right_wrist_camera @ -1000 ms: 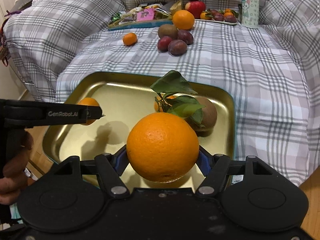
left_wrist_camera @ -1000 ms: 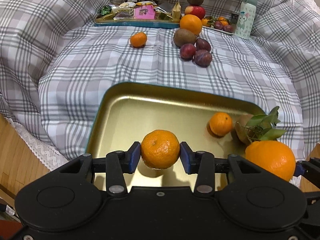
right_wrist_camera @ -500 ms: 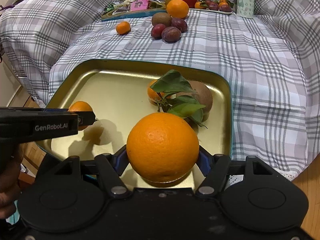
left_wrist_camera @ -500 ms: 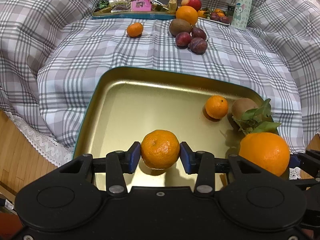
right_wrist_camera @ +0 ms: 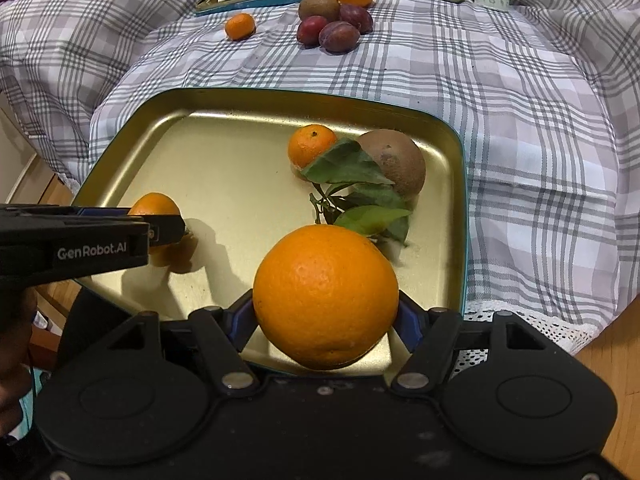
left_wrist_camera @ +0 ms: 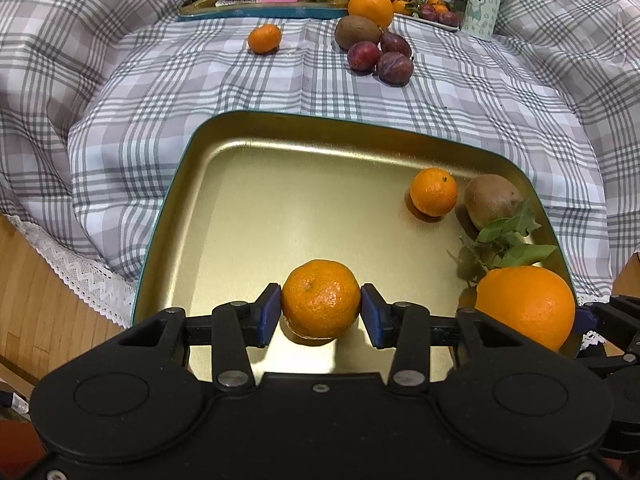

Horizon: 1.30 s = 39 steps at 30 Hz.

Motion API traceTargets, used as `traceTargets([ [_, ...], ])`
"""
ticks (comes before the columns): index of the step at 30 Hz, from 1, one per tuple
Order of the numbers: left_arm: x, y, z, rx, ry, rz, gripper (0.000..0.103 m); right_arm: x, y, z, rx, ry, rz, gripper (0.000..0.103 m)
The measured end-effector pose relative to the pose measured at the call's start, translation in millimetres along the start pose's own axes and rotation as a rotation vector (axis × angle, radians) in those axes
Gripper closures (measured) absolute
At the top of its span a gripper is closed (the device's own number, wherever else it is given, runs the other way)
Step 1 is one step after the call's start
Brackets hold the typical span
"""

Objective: Organize fruits
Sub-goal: 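Lower the orange into the gold tray with the right gripper while the left holds the mandarin above it, then open the right gripper to release the orange while the left opens to drop the mandarin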

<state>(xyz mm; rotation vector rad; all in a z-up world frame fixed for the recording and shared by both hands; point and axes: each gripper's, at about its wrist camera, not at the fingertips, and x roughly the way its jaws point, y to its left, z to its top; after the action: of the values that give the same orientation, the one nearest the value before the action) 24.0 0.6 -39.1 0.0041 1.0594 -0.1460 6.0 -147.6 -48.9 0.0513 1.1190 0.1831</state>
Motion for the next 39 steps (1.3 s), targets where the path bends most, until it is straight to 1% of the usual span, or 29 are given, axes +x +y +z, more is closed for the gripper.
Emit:
traceTargets([
  [5, 0, 1, -1, -0.006, 0.007, -0.002, 0.051, 0, 0, 0, -0.004, 0.003, -0.005, 0.029],
  [10, -3, 1, -1, -0.006, -0.003, -0.002, 0.051, -9, -2, 1, 0.001, -0.026, -0.006, 0.029],
  [19, -20, -2, 3, -0.001, -0.056, -0.018, 0.052, -19, -5, 5, 0.023, -0.063, 0.002, 0.029],
  [26, -26, -2, 6, -0.009, -0.075, -0.018, 0.052, -32, -7, 11, 0.048, -0.117, 0.018, 0.031],
  [35, -31, -3, 7, -0.008, -0.081, 0.010, 0.052, -42, -11, 14, 0.086, -0.168, 0.017, 0.031],
  [39, -31, -4, 8, -0.007, -0.082, 0.038, 0.052, -46, -12, 14, 0.091, -0.185, 0.008, 0.031],
])
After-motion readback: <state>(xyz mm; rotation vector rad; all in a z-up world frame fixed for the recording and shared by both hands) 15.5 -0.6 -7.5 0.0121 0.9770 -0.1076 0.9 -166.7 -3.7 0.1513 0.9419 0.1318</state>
